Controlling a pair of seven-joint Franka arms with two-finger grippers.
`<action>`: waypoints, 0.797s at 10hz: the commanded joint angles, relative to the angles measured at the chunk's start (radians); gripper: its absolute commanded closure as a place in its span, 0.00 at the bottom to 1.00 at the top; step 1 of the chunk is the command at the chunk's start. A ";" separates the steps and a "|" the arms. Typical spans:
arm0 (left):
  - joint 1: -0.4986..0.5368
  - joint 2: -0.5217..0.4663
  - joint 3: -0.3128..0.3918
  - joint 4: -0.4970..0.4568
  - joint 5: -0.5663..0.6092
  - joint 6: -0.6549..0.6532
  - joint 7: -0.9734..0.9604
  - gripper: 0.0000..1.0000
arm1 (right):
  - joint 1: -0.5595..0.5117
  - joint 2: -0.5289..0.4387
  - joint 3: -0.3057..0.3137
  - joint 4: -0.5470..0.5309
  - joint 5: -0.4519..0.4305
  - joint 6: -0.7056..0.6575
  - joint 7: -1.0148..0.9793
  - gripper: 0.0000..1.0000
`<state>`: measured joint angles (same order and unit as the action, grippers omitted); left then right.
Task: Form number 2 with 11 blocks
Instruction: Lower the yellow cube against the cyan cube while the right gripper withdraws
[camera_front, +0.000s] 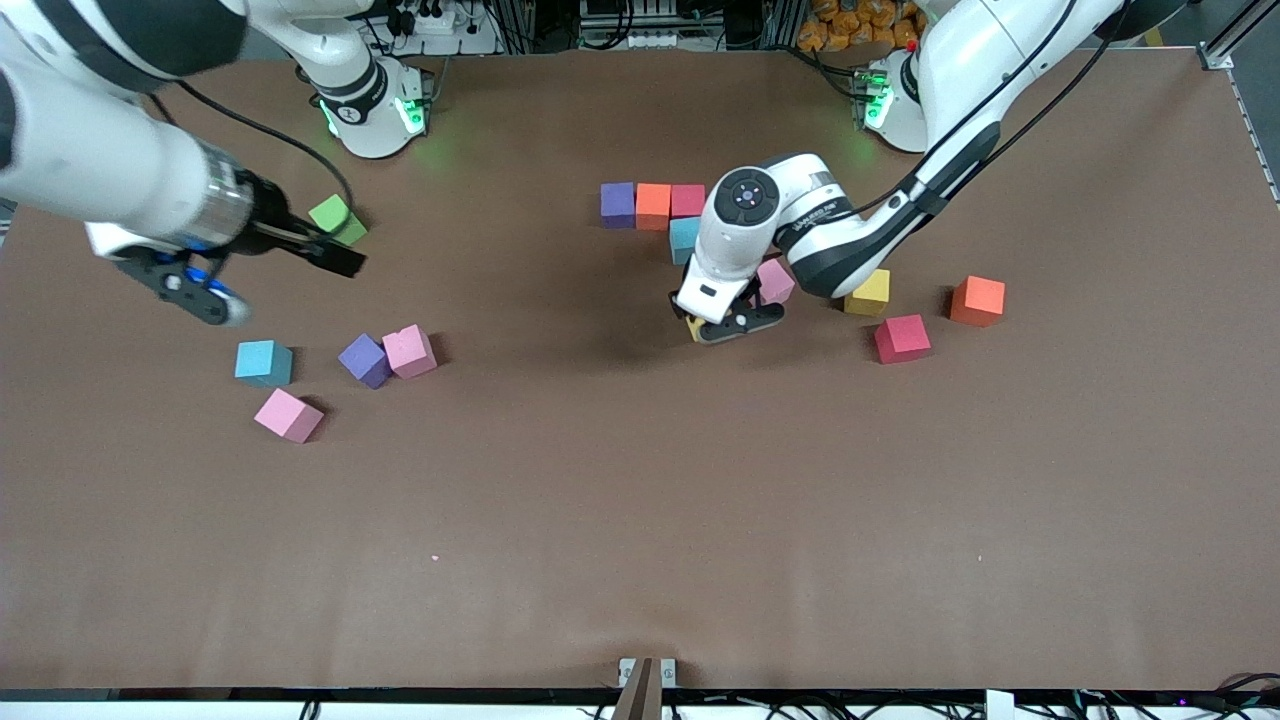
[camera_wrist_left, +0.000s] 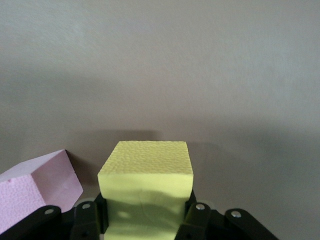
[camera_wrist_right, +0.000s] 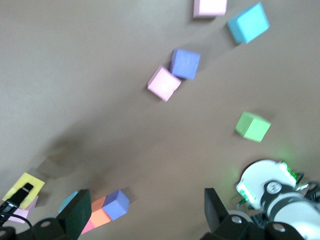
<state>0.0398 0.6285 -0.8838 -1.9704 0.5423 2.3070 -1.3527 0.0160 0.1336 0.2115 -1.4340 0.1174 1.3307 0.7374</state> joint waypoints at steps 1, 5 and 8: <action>-0.006 0.013 -0.003 -0.021 0.010 -0.015 0.079 0.97 | -0.005 -0.092 -0.133 -0.071 -0.012 0.016 -0.315 0.00; -0.018 0.028 -0.003 -0.059 0.010 -0.015 0.112 0.97 | 0.035 -0.178 -0.244 -0.200 -0.111 0.136 -0.642 0.00; -0.052 0.049 -0.003 -0.059 0.010 -0.011 0.109 0.97 | 0.051 -0.175 -0.245 -0.201 -0.137 0.208 -0.651 0.00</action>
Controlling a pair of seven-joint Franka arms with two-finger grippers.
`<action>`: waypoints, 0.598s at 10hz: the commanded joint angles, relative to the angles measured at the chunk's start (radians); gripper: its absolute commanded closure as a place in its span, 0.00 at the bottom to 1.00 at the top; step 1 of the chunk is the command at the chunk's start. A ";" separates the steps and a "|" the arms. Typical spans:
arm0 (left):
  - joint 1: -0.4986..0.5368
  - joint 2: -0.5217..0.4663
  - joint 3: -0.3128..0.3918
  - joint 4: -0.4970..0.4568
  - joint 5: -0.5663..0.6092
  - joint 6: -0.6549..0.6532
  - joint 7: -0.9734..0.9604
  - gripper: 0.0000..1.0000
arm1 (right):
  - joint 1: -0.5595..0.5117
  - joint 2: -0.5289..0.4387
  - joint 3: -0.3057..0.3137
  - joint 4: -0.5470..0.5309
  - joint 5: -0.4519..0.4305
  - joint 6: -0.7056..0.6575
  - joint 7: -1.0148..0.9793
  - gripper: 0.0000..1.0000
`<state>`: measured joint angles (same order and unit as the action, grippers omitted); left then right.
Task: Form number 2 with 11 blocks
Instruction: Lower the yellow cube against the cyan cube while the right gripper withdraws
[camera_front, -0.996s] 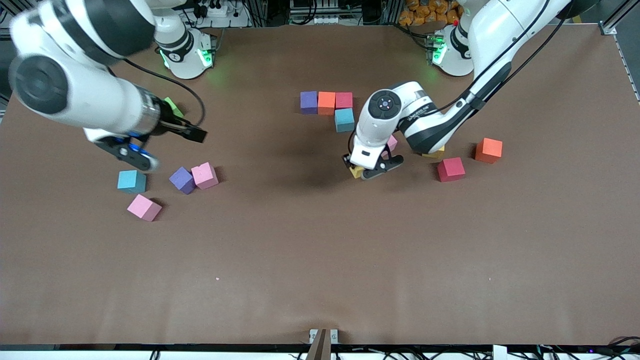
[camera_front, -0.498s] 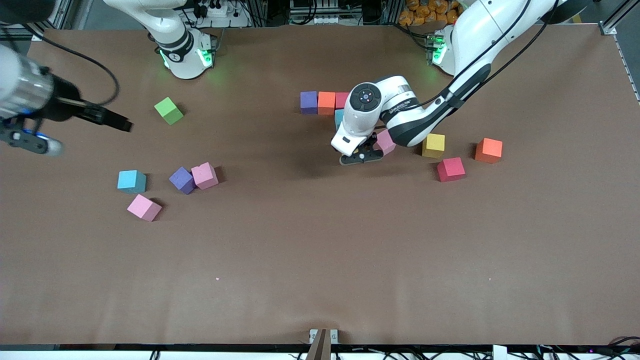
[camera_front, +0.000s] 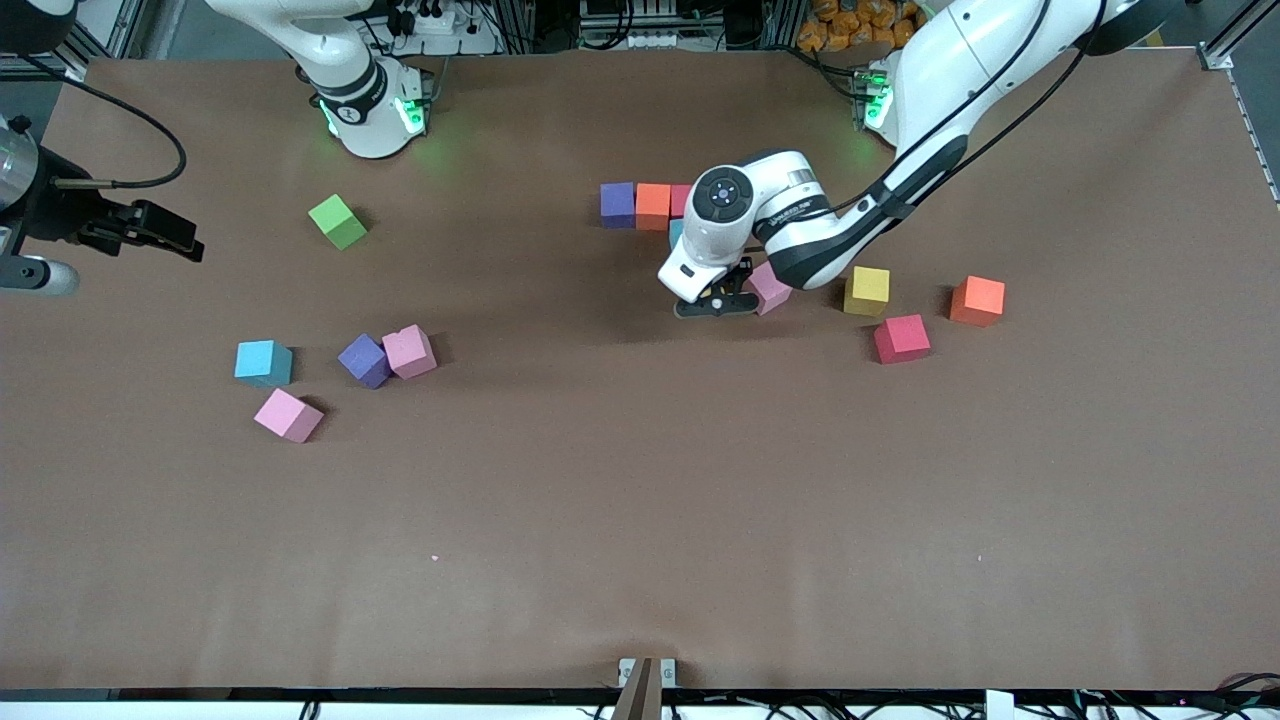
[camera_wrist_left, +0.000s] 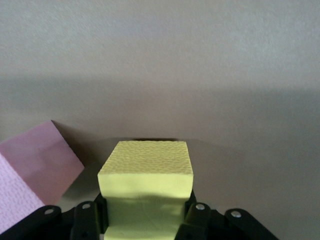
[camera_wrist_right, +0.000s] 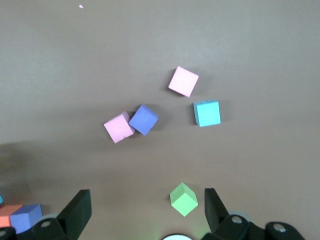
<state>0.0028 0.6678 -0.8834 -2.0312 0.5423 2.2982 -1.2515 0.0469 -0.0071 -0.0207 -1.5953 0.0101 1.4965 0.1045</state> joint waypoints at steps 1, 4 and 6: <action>-0.020 0.012 -0.003 0.002 0.010 0.000 0.004 0.96 | 0.027 -0.033 -0.013 -0.040 -0.045 0.057 -0.028 0.00; -0.036 0.018 -0.003 0.003 0.010 0.003 -0.006 0.96 | 0.019 -0.031 -0.012 -0.035 -0.042 0.048 -0.032 0.00; -0.037 0.022 -0.002 0.005 0.010 0.004 -0.009 0.96 | 0.019 -0.030 -0.008 -0.034 -0.041 0.045 -0.037 0.00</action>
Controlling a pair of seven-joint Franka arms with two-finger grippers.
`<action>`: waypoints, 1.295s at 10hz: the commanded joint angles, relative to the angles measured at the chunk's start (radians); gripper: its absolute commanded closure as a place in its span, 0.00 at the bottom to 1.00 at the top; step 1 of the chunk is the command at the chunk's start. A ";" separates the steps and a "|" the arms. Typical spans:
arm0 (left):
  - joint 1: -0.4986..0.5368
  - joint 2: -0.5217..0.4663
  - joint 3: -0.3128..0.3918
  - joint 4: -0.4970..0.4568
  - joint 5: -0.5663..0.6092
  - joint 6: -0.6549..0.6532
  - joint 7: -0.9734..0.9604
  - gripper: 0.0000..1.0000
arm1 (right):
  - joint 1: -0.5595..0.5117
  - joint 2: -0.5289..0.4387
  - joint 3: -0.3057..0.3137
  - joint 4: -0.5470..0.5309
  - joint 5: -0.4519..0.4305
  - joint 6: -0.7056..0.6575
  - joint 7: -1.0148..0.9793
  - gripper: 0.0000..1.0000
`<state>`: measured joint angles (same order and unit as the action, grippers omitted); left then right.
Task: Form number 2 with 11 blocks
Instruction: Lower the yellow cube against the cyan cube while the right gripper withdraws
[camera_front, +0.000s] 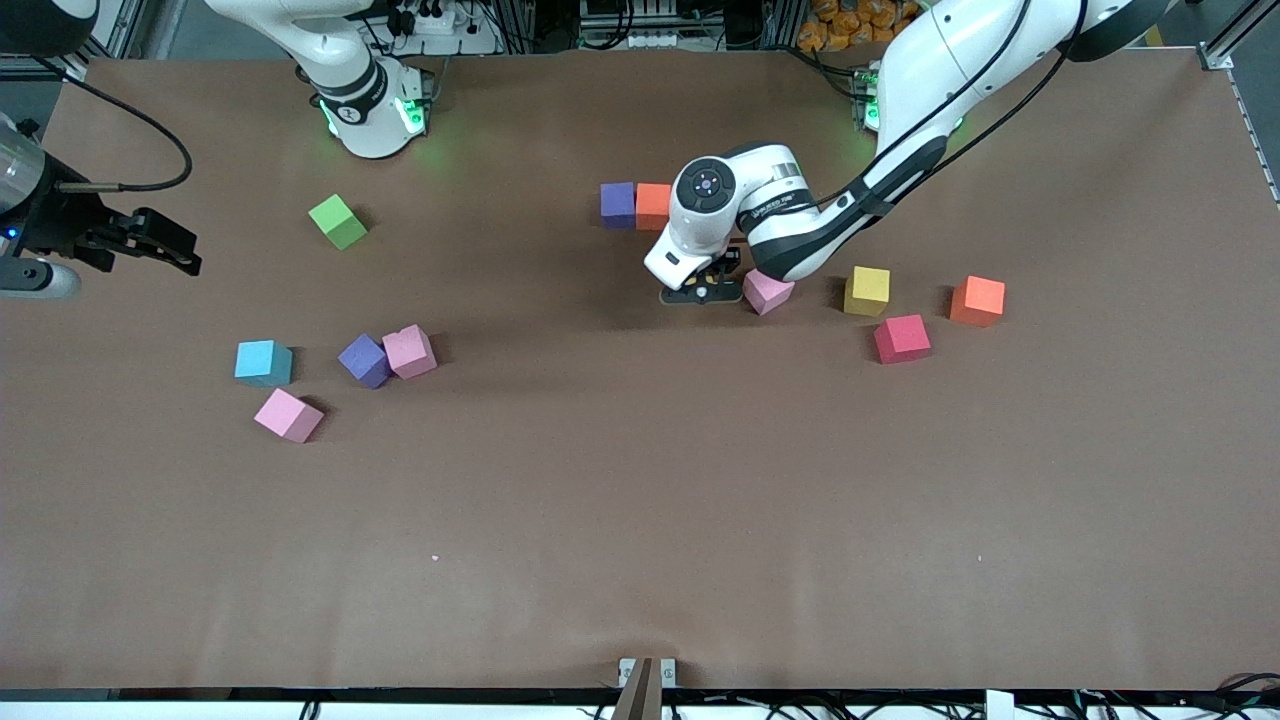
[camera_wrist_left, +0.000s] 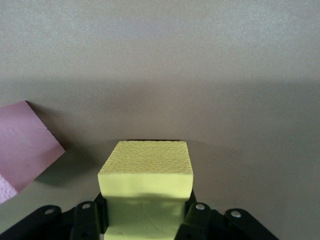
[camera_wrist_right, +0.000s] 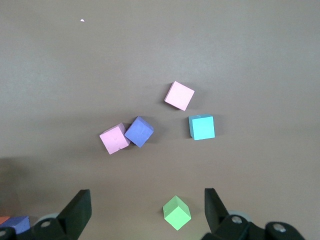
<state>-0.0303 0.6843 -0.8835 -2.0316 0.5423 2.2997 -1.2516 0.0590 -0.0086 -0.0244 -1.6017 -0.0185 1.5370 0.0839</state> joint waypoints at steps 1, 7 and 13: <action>-0.007 0.007 -0.002 0.005 0.010 0.003 -0.009 0.96 | 0.009 -0.028 -0.003 -0.026 -0.011 0.005 -0.015 0.00; -0.019 0.014 0.002 0.005 0.019 0.004 -0.011 0.01 | 0.007 -0.028 -0.003 -0.024 -0.009 0.003 -0.015 0.00; 0.007 -0.047 -0.002 0.025 0.007 -0.031 -0.055 0.00 | 0.010 -0.028 0.003 -0.024 -0.006 0.003 -0.013 0.00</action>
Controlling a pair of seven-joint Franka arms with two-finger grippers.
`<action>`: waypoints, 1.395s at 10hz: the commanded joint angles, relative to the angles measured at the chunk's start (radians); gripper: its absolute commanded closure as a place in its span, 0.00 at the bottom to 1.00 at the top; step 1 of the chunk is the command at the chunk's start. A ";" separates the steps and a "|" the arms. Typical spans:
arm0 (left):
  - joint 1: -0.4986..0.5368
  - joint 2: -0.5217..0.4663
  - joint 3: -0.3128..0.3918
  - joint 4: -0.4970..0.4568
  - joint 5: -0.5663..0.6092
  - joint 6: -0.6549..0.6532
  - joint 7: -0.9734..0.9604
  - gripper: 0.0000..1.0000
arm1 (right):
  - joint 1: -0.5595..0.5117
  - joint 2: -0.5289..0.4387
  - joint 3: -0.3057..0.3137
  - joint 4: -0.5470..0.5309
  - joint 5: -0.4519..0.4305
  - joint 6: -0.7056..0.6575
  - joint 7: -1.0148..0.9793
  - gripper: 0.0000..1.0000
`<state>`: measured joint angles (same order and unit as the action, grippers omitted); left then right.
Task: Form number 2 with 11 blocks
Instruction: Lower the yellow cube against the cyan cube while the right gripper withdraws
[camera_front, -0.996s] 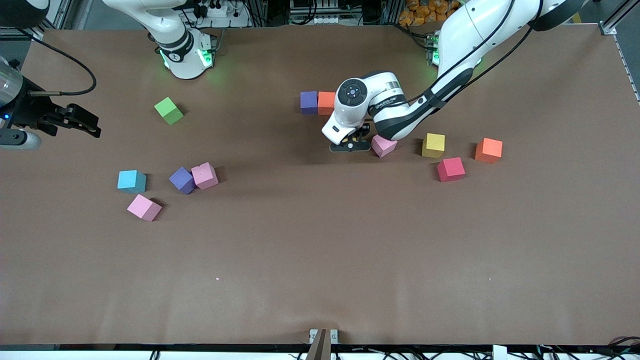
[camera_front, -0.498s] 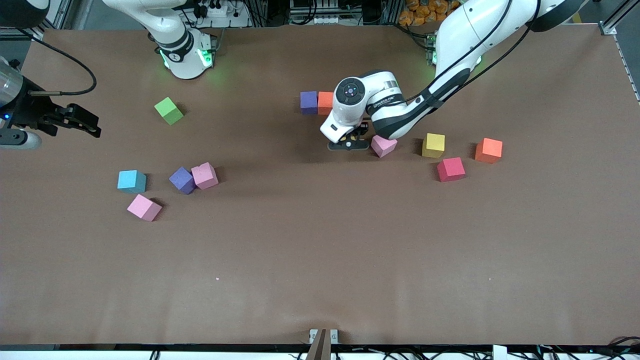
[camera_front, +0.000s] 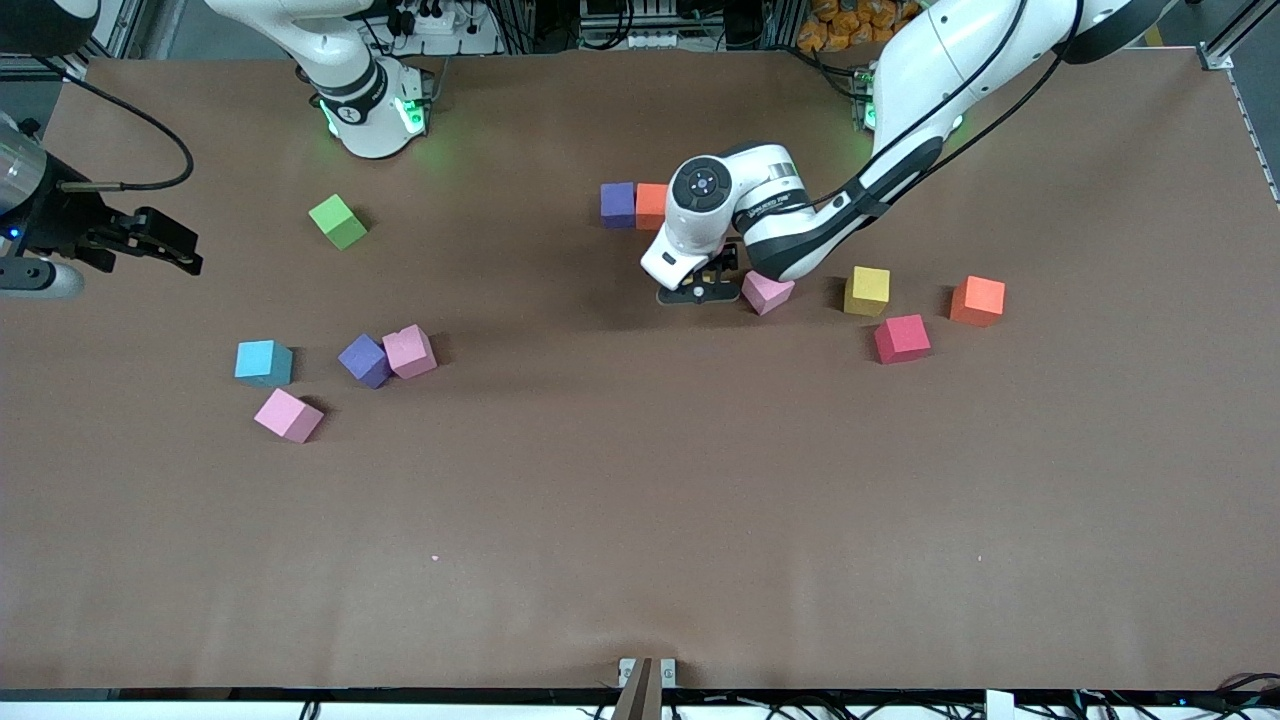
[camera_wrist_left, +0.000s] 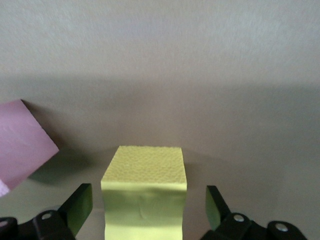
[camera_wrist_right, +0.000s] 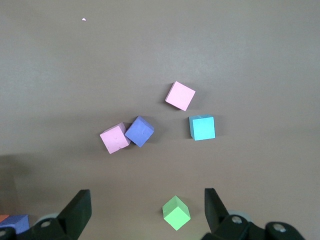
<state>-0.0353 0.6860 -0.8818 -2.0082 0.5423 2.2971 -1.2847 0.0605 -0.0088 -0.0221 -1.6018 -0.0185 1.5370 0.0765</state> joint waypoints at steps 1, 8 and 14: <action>0.021 -0.062 -0.005 0.017 -0.013 -0.053 -0.039 0.00 | 0.009 -0.027 0.005 -0.026 -0.006 0.003 -0.006 0.00; 0.366 -0.227 -0.190 -0.165 -0.133 -0.169 -0.054 0.00 | 0.010 -0.007 0.109 -0.174 -0.003 0.001 -0.023 0.00; 0.480 -0.211 -0.252 -0.238 -0.099 -0.056 -0.294 0.00 | 0.034 0.070 0.139 -0.472 -0.011 0.309 -0.024 0.00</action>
<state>0.4358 0.4995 -1.1239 -2.2273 0.4332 2.2162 -1.5330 0.0799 0.0273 0.1107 -2.0629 -0.0193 1.7854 0.0594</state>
